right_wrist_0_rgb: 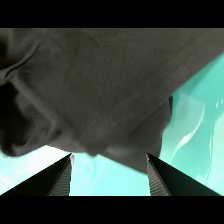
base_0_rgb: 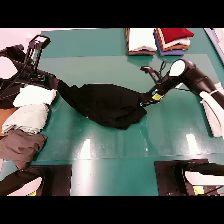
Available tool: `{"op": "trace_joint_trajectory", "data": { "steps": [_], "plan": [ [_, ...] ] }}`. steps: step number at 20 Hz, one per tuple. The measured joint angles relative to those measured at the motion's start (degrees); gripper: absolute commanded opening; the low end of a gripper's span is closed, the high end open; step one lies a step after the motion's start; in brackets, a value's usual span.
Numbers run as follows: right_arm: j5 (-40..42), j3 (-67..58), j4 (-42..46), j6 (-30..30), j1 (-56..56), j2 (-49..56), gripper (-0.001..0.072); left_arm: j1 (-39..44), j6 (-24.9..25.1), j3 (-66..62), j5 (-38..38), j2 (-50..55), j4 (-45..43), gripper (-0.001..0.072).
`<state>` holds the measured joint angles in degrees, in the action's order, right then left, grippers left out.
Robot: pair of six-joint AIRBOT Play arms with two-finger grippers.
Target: Fold the shirts.
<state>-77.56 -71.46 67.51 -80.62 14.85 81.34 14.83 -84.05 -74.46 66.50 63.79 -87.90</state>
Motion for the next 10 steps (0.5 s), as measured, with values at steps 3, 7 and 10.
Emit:
{"op": "trace_joint_trajectory", "data": {
  "steps": [3,7,10],
  "plan": [
    [1.49,0.00,-0.02,0.13,1.20,1.84,0.0422,0.02,0.00,0.00,0.00,0.00,0.00,0.0022],
    [3.41,0.00,-0.02,0.15,1.79,2.80,0.0104,0.00,0.00,0.00,0.00,0.00,0.02,0.0022],
    [4.55,-0.07,-0.04,0.37,2.27,3.06,0.0016,0.02,0.00,0.00,0.00,0.00,0.02,0.0022]
  ]
}}
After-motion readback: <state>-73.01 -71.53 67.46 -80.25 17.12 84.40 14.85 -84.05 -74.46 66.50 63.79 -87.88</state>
